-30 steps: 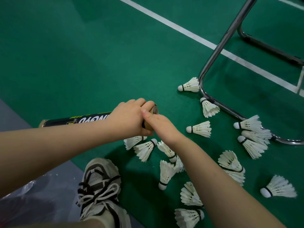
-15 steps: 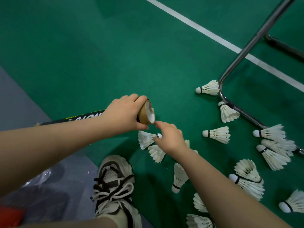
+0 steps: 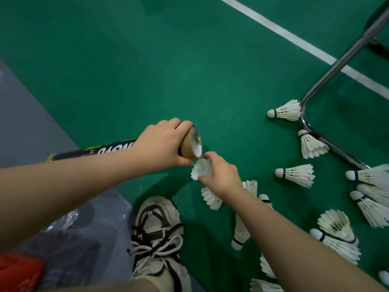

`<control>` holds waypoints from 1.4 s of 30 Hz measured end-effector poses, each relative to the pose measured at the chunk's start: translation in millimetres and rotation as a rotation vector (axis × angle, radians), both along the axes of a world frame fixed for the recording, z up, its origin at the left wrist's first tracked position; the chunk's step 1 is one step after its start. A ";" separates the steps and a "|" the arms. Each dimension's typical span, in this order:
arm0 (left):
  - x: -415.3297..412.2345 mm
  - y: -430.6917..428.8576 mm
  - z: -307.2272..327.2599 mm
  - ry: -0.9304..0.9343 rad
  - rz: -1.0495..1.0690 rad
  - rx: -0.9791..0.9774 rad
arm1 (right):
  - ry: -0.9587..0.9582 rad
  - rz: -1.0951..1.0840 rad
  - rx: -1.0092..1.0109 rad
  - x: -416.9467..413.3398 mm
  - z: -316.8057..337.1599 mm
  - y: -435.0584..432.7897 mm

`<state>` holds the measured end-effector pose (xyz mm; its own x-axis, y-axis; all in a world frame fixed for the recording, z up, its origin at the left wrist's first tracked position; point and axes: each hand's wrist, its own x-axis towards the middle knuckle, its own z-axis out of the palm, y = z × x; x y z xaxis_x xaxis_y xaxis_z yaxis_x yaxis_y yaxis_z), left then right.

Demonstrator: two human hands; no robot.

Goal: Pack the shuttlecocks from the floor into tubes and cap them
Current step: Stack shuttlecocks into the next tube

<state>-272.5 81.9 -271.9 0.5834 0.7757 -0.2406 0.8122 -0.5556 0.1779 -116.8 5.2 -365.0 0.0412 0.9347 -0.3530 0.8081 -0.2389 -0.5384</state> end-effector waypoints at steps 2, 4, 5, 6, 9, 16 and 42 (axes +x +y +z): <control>1.2 0.2 0.1 -0.002 0.004 -0.001 | 0.172 -0.232 0.020 7.1 4.1 -2.0; 2.8 0.3 1.0 0.001 0.007 -0.002 | 0.362 -0.471 0.053 16.0 7.9 -3.3; 3.8 0.0 1.5 0.005 0.007 -0.002 | 0.469 -0.571 0.065 20.7 10.7 -3.6; 4.9 -0.4 2.2 0.007 0.008 -0.003 | 0.580 -0.657 0.071 25.7 14.8 -4.1; 11.2 -2.7 3.3 0.006 0.001 -0.008 | 0.835 -0.816 0.067 39.5 27.5 -5.1; 31.7 -7.1 4.8 -0.006 -0.034 -0.012 | 0.979 -0.930 0.125 59.8 59.0 -12.3; 86.1 -29.0 22.7 -0.091 -0.123 -0.044 | 0.986 -0.419 0.021 53.8 97.9 -31.0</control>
<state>-186.4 52.9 -249.2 0.6942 0.6870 -0.2145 0.7179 -0.6399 0.2739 -63.0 -25.8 -267.1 0.0655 0.9186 -0.3898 -0.1296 -0.3795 -0.9161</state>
